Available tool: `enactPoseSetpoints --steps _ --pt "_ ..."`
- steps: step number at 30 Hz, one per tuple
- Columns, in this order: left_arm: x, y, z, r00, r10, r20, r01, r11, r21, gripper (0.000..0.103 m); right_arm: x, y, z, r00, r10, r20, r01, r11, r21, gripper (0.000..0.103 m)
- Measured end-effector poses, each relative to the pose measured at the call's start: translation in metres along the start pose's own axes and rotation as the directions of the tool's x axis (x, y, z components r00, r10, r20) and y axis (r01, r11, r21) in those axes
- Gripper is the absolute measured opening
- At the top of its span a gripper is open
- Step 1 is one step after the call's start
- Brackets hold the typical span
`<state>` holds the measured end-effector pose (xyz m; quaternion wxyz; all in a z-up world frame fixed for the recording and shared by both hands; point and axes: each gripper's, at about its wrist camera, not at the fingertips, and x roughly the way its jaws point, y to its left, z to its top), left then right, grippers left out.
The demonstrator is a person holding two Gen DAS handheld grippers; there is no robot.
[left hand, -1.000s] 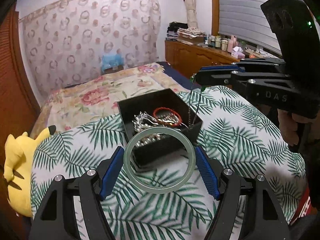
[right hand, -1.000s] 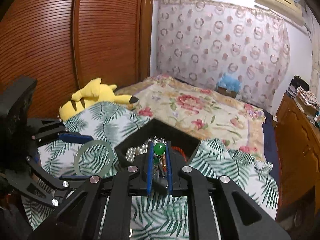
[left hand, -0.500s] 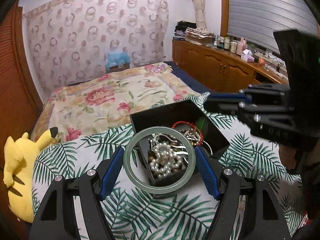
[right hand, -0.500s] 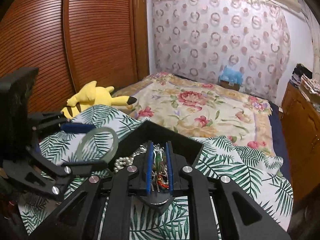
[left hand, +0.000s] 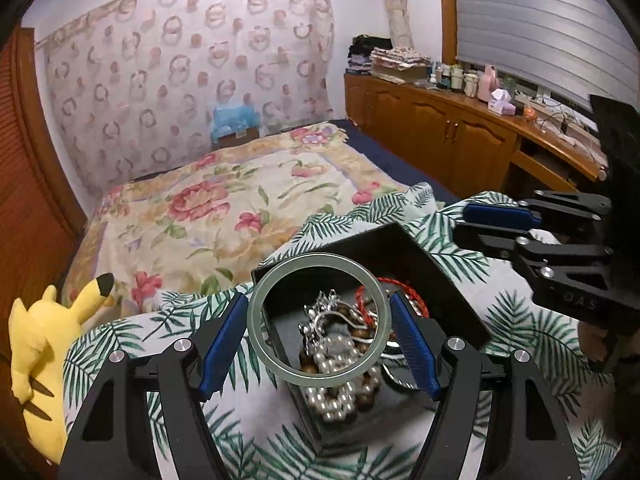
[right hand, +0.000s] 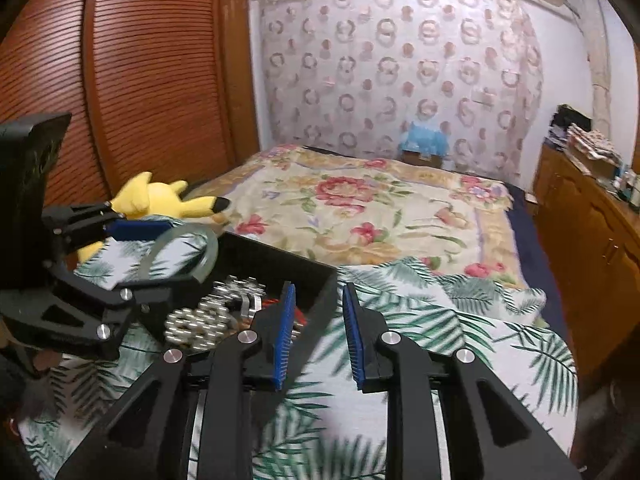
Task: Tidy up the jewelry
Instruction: 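Carry the jade bangle into the box with the left tool while the right tool drops the earring in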
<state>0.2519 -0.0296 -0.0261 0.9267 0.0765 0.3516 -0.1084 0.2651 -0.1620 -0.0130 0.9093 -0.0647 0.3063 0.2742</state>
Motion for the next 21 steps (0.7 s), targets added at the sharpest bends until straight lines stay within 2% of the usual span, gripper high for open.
enactPoseSetpoints --steps 13,16,21 --pt "0.018 0.002 0.008 1.0 -0.003 -0.026 0.003 1.0 -0.016 0.069 0.005 -0.009 -0.004 1.0 -0.007 -0.007 0.007 1.0 0.013 0.026" --pt "0.016 0.002 0.008 1.0 -0.002 -0.015 0.002 1.0 -0.02 0.076 0.005 -0.007 -0.003 1.0 -0.006 -0.005 0.006 1.0 0.013 0.026" --pt "0.01 0.003 0.001 1.0 0.0 -0.009 0.0 1.0 -0.026 0.079 0.006 0.0 -0.002 1.0 -0.003 -0.005 0.003 1.0 0.01 0.026"
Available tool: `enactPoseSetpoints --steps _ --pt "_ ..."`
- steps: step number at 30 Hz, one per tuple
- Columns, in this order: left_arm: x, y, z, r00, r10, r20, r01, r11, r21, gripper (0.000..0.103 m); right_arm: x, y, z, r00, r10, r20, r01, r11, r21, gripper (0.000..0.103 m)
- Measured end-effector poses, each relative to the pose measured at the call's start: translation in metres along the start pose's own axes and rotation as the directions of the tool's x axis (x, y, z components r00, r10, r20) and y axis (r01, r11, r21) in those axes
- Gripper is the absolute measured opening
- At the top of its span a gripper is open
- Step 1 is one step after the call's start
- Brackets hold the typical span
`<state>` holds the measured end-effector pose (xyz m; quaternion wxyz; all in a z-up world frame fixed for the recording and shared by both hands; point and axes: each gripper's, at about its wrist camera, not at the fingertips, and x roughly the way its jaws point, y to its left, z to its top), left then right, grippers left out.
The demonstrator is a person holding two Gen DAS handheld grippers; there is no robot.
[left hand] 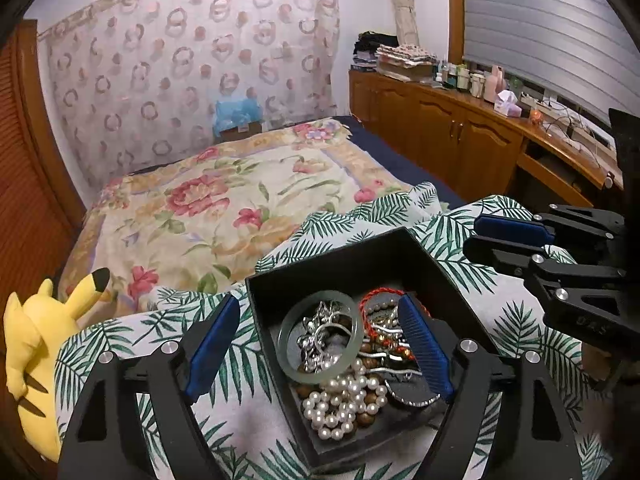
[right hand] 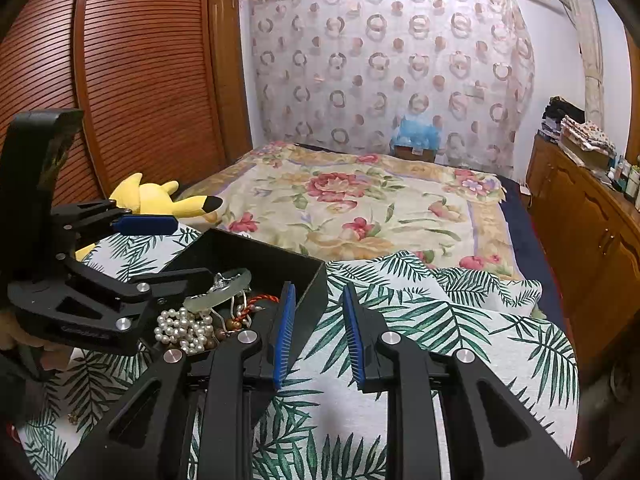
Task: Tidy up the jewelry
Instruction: 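Carry the jade bangle into the box with the left tool while the right tool drops the earring in, then move both open tools back to the gold ring and flower charm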
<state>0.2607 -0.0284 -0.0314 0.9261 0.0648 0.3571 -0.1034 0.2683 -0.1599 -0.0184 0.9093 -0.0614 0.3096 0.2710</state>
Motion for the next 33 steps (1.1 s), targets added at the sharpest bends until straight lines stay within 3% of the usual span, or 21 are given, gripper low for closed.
enactPoseSetpoints --steps 7,10,12,14,19,23,33 --pt "-0.018 0.005 -0.017 1.0 0.017 0.003 -0.017 0.999 -0.028 0.094 -0.004 0.009 0.005 1.0 0.001 0.009 -0.001 1.0 -0.013 0.026" --pt "-0.026 0.008 -0.024 1.0 0.02 0.0 -0.02 0.999 -0.043 0.095 -0.009 0.012 0.009 1.0 0.001 0.017 -0.001 1.0 -0.018 0.027" --pt "-0.032 0.01 -0.031 1.0 0.023 -0.006 -0.023 0.998 -0.052 0.095 -0.014 0.014 0.012 1.0 0.001 0.025 -0.001 1.0 -0.019 0.033" --pt "-0.039 0.012 -0.038 1.0 0.025 -0.013 -0.026 0.998 -0.053 0.095 -0.021 0.019 0.015 0.999 0.005 0.041 -0.004 1.0 -0.024 0.046" --pt "-0.052 0.015 -0.06 0.998 0.021 -0.055 -0.025 0.998 -0.056 0.095 -0.039 0.031 0.014 0.999 0.018 0.049 -0.015 0.999 -0.048 0.053" --pt "-0.055 0.014 -0.085 0.993 0.038 -0.114 -0.043 0.998 -0.044 0.095 -0.051 0.041 0.0 0.999 0.033 0.037 -0.031 0.998 -0.051 0.061" --pt "-0.066 0.017 -0.14 0.979 -0.005 -0.203 -0.01 0.997 -0.073 0.095 -0.065 0.07 -0.067 0.996 0.038 -0.075 -0.043 0.997 -0.059 0.064"
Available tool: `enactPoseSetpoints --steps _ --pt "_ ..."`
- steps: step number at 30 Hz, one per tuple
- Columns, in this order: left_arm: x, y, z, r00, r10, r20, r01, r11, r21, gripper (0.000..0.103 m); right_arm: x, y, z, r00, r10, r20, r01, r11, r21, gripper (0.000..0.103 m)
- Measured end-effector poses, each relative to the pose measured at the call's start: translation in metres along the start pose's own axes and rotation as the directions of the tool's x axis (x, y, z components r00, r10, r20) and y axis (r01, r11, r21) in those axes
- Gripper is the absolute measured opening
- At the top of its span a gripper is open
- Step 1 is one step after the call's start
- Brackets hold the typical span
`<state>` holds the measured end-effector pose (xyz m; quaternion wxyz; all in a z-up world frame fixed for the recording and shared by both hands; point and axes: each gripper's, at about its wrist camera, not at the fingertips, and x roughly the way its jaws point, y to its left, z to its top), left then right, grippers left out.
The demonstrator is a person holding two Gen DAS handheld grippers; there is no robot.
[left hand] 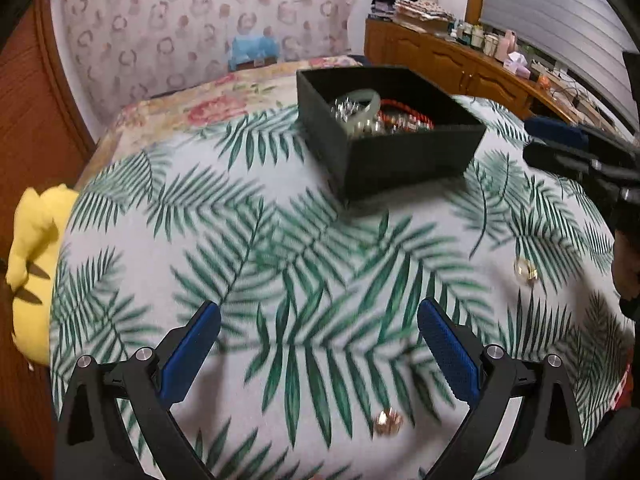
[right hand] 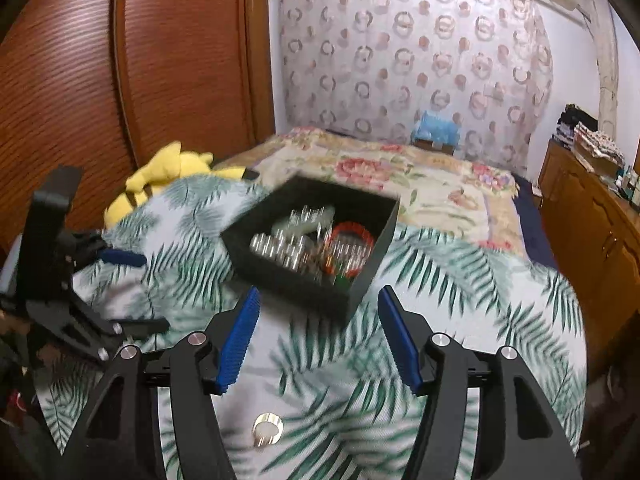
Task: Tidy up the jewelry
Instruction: 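Move both open tools back to the gold ring and flower charm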
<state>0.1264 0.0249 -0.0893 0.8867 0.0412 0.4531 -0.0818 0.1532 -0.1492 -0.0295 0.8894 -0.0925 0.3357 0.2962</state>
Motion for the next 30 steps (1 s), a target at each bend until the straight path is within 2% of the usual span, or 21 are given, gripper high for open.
enactPoseSetpoints --steps 7,15,17,20,21,23,25,28,30 --pt "-0.013 -0.001 -0.028 1.0 -0.023 0.0 0.023 1.0 -0.005 0.095 0.003 0.013 -0.035 0.997 0.009 -0.072 -0.009 1.0 0.006 0.064" --pt "-0.026 -0.003 -0.048 0.997 -0.078 0.029 0.079 0.997 -0.016 0.095 0.009 0.03 -0.054 0.988 0.028 -0.153 -0.035 0.998 -0.044 0.064" --pt "-0.029 -0.004 -0.052 0.995 -0.091 0.039 0.092 0.996 -0.02 0.095 0.011 0.033 -0.057 0.985 0.03 -0.169 -0.039 0.998 -0.053 0.054" --pt "-0.033 -0.006 -0.054 0.993 -0.109 0.054 0.11 0.994 -0.02 0.094 0.014 0.033 -0.06 0.983 0.019 -0.181 -0.031 0.998 -0.062 0.046" --pt "-0.034 -0.007 -0.055 0.992 -0.115 0.058 0.116 0.993 -0.02 0.092 0.014 0.033 -0.059 0.983 0.016 -0.182 -0.028 0.998 -0.064 0.045" --pt "-0.035 -0.009 -0.055 0.99 -0.125 0.059 0.127 0.992 -0.019 0.077 0.013 0.032 -0.059 0.983 0.013 -0.181 -0.025 0.997 -0.066 0.03" --pt "-0.034 -0.012 -0.055 0.99 -0.13 0.057 0.131 0.991 -0.016 0.068 0.013 0.032 -0.059 0.983 0.008 -0.182 -0.023 0.997 -0.077 0.022" --pt "-0.033 -0.016 -0.055 0.99 -0.131 0.057 0.132 0.991 -0.006 0.05 0.011 0.031 -0.06 0.984 0.016 -0.18 -0.03 0.997 -0.075 0.022" --pt "-0.032 -0.018 -0.055 0.99 -0.131 0.057 0.131 0.991 0.002 0.044 0.009 0.03 -0.06 0.984 0.016 -0.176 -0.03 0.997 -0.073 0.021"
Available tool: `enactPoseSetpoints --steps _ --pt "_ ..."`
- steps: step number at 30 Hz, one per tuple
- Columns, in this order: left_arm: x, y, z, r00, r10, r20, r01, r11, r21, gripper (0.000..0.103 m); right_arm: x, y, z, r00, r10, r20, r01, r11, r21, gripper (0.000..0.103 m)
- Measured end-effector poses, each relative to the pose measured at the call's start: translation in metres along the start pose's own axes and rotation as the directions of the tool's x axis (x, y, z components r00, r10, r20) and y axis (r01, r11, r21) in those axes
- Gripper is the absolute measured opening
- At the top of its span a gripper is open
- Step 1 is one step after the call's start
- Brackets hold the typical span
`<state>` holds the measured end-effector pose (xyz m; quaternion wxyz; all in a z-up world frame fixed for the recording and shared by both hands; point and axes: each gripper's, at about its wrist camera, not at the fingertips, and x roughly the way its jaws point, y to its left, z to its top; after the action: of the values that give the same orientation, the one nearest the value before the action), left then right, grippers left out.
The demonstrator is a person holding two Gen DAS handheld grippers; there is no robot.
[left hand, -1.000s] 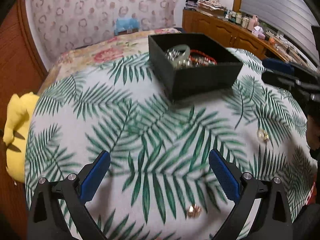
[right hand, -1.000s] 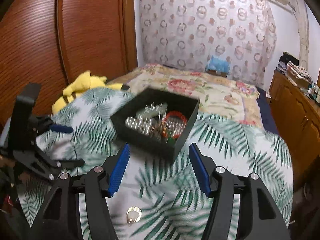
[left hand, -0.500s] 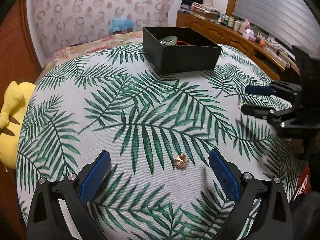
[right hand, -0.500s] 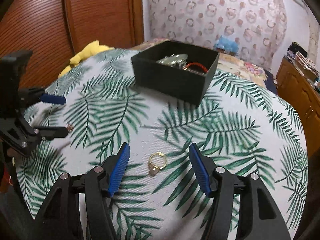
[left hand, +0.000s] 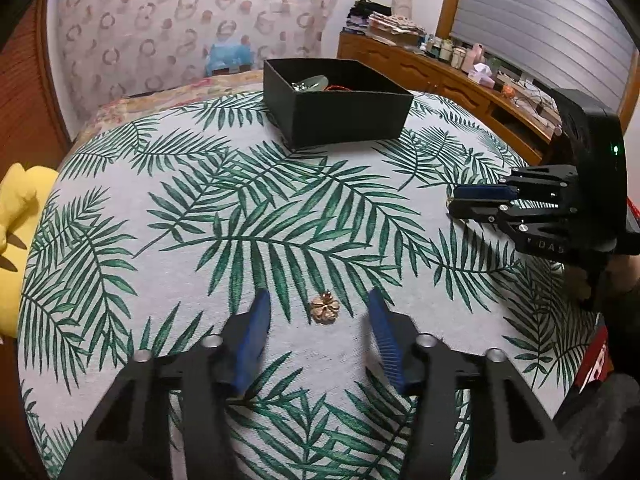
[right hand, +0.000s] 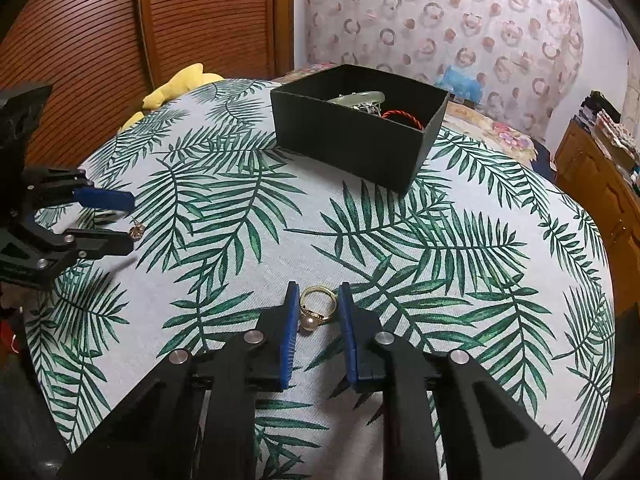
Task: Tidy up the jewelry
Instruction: 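Move both open tools back to the gold ring and flower charm, then grasp the gold flower charm with the left tool while the right tool grasps the gold ring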
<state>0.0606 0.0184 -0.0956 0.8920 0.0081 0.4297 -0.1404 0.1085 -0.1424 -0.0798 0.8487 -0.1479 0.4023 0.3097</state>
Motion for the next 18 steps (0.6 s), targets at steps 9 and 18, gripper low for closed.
enactPoseSetpoints --steps 9,18 --pt "0.0025 -0.0062 0.0001 1.0 0.018 0.007 -0.018 1.0 0.025 0.024 -0.0043 -0.0018 0.0032 1.0 0.013 0.02 -0.013 1.0 0.003 0.022" --pt "-0.0001 -0.0052 0.0054 1.0 0.001 0.025 -0.002 1.0 0.018 0.014 -0.0052 -0.0066 0.0055 0.999 0.024 0.03 -0.024 1.0 0.007 0.022"
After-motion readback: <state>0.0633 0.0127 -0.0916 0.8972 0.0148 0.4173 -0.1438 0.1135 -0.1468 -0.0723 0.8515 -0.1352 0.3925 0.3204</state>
